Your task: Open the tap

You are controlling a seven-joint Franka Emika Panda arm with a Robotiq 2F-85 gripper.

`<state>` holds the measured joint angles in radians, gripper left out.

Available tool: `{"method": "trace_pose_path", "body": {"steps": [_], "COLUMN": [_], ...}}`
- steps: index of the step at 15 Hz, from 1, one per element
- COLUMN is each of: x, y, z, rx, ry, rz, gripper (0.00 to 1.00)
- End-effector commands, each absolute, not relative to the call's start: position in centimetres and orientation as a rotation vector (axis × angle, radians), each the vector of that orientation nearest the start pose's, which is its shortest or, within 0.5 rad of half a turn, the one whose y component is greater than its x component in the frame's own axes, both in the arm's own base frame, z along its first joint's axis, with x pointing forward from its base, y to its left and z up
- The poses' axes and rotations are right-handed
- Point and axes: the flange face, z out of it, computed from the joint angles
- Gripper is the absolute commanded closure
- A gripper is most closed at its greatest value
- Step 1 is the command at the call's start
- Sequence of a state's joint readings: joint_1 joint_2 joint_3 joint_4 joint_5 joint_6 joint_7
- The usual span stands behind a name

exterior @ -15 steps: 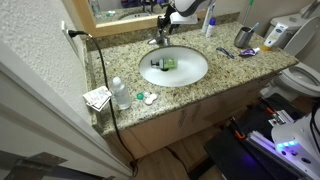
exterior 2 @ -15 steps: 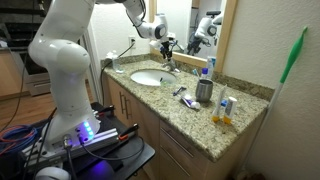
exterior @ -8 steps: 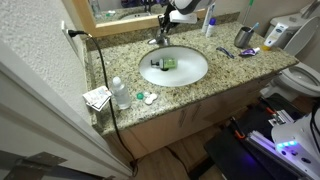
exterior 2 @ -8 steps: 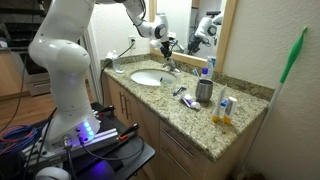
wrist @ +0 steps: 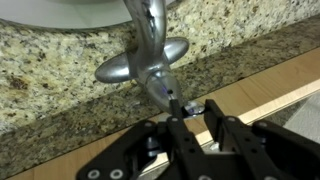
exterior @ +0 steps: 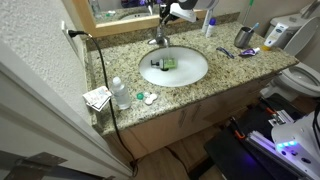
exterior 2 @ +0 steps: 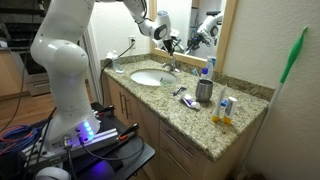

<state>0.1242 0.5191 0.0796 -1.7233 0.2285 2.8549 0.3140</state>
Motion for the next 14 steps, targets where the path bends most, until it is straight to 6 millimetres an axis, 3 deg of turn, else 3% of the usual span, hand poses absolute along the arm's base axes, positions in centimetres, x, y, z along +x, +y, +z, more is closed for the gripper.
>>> {"method": "trace_pose_path", "body": {"steps": [1, 2, 5, 8, 10, 11, 12, 14], "x": [67.9, 67.4, 65.2, 62.2, 61.0, 62.8, 62.1, 61.6], "y": [11.6, 11.5, 10.4, 8.7, 7.2, 8.8, 8.1, 7.4], "z": [40.4, 40.5, 43.9, 45.7, 44.6, 45.9, 45.6, 45.1], "rx": [-2.589, -2.608, -2.668, -2.767, -2.814, -2.769, -2.789, -2.803], "ry": [0.447, 0.435, 0.395, 0.384, 0.373, 0.398, 0.395, 0.397], "rz": [-0.862, -0.821, -0.772, -0.592, -0.423, -0.534, -0.480, -0.449], "gripper": [0.56, 0.45, 0.24, 0.03, 0.00, 0.08, 0.01, 0.00]}}
